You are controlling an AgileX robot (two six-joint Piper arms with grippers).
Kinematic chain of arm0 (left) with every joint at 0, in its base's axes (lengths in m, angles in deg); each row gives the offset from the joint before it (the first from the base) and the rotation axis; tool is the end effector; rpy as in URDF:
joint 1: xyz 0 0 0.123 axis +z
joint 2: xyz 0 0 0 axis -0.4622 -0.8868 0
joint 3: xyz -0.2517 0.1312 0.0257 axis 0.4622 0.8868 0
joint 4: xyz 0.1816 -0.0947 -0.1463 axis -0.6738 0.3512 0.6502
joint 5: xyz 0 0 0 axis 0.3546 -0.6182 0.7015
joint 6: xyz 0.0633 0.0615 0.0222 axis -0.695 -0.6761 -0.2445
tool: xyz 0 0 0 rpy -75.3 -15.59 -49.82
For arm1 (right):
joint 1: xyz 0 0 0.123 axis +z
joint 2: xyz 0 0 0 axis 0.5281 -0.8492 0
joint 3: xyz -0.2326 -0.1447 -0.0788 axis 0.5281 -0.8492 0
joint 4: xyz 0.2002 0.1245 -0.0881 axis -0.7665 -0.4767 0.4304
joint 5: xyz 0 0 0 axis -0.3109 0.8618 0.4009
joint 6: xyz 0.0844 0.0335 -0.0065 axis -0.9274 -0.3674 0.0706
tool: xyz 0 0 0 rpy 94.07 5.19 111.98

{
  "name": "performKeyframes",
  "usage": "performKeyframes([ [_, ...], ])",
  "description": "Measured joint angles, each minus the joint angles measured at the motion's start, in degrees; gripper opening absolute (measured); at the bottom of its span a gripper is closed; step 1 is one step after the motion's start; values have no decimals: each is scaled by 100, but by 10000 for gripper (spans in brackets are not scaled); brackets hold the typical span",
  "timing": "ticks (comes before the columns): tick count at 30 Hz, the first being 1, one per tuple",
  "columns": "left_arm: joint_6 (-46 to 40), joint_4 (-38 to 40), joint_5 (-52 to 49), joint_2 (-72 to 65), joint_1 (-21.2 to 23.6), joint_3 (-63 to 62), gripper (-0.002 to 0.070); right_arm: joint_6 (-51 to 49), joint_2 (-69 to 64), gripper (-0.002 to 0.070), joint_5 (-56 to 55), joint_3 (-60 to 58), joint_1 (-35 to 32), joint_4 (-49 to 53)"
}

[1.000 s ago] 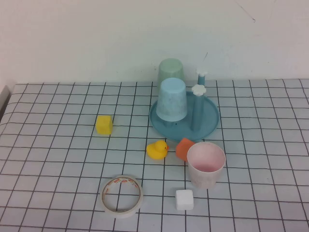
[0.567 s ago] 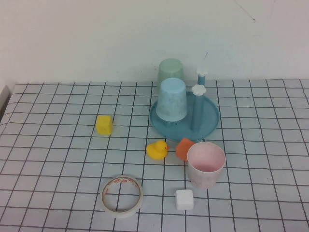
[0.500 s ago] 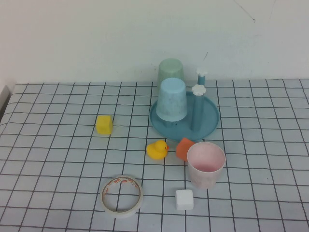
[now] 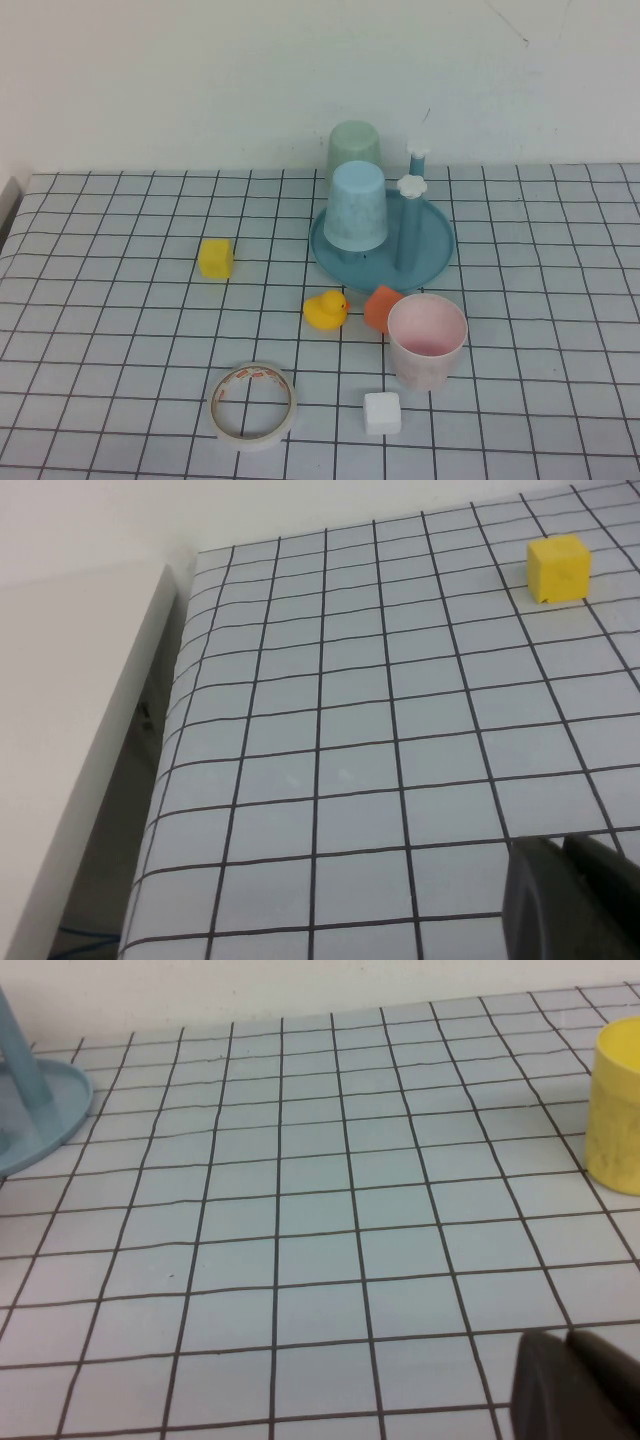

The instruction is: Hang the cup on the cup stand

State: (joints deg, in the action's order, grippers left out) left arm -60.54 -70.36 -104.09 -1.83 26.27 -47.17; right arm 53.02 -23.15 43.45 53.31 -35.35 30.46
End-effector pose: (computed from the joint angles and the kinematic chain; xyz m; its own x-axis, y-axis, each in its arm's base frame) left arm 0.0537 0.0003 0.1794 -0.2308 0.0680 -0.9706 0.0208 0.9977 0.0649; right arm 0.0528 -0.0054 0.1767 -0.2537 0.0892 -0.9632 0.1029 0.9926 0.0648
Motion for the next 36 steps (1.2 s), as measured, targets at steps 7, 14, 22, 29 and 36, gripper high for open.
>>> performKeyframes([
  [7, 604, 1232, 546, 0, 0, 13, -3, -24, 0, -1, -9, 0, 0, -1274],
  [14, 1883, 4343, 1429, 0, 0, 13, -3, -432, 0, -1, -13, -51, 0, -5161],
  [22, 1433, 4710, 1671, 0, 0, 13, -3, 202, 0, -1, -310, -51, 0, -5548],
  [29, 1149, 4391, 1821, 0, 0, -94, -3, 809, 0, -1, 44, -51, 0, -5547],
  [36, -1094, 3039, -490, -1260, -14, -2315, -3, 1246, 0, -1, 301, -51, 0, -5547],
])
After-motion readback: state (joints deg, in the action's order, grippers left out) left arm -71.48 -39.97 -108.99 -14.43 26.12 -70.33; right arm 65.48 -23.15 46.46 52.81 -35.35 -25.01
